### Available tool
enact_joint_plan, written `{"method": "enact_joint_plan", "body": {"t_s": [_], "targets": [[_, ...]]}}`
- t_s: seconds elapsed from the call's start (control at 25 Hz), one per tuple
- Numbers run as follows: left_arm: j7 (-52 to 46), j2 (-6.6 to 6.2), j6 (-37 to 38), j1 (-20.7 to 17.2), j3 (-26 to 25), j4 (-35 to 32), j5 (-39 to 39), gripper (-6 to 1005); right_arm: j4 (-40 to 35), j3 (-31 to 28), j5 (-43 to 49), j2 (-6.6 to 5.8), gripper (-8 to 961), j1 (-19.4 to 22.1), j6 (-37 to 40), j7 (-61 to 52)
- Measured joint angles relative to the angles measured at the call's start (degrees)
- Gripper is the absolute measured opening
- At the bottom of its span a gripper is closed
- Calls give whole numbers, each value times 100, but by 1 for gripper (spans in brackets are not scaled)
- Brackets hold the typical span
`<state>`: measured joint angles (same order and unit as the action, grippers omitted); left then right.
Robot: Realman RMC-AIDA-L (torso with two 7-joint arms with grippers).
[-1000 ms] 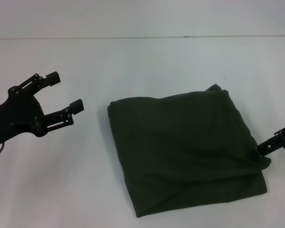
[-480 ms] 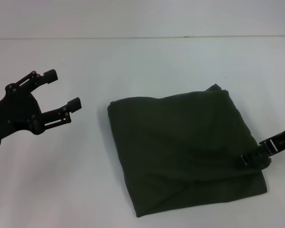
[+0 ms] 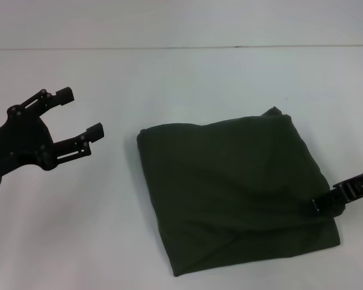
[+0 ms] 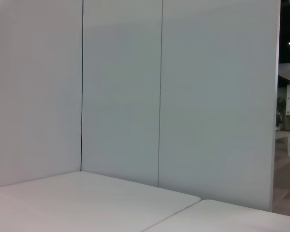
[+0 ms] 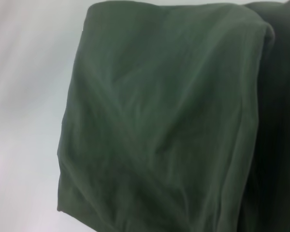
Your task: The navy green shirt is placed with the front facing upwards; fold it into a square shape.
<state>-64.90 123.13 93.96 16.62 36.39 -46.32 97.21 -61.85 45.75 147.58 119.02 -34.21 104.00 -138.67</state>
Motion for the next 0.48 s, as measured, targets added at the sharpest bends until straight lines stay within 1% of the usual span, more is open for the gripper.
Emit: {"method": "enact_joint_plan", "body": {"t_s": [0.24, 0.36, 0.48], "targets": [[-3, 9, 5, 8, 0, 0, 0, 934, -24, -191, -2, -29, 517, 37, 41, 14], [-4, 17, 4, 8, -1, 0, 0, 934, -7, -303, -2, -63, 423, 38, 80, -3], [-4, 27, 10, 8, 0, 3, 0, 934, 78, -385, -9, -85, 294, 24, 203, 1]]}}
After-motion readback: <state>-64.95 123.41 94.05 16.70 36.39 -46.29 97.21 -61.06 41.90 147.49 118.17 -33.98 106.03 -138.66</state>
